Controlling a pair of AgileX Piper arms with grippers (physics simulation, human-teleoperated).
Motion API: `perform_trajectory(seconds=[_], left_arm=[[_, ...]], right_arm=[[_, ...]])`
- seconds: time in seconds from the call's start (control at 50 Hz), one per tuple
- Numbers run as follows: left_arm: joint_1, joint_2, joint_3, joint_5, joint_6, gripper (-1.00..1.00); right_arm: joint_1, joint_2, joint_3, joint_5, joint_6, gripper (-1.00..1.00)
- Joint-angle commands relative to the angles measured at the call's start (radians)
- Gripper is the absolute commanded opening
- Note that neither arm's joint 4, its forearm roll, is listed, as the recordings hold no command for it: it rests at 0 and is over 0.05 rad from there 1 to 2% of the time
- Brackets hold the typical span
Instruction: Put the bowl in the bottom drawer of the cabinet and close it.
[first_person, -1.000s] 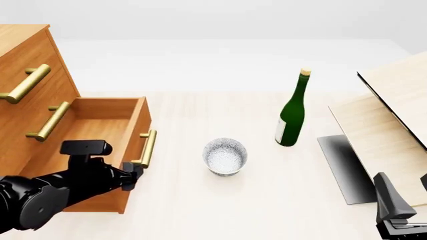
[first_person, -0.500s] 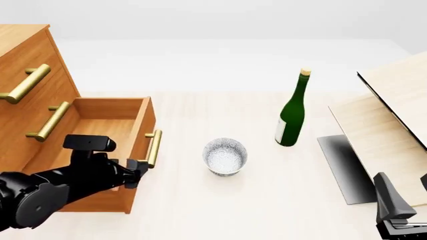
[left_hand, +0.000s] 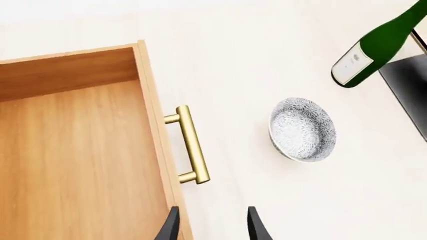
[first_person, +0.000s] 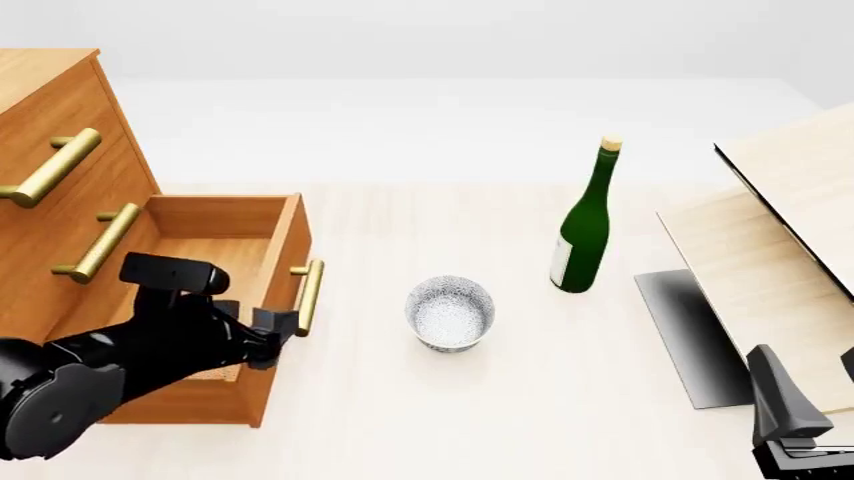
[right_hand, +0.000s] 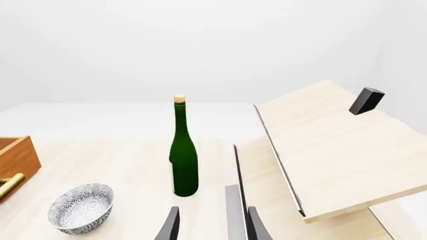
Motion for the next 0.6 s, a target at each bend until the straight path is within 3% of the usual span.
perform_trajectory(seconds=[0.02,0.6], left_arm=[[-0.003,-0.036,-0.024,0.021,0.030,1.00],[-0.003,-0.125,-0.058,0.056,0.063,1.00]], right_arm=[[0.000,0.000,0.000,0.000,0.000,1.00],[0.000,0.000,0.000,0.000,0.000,1.00]])
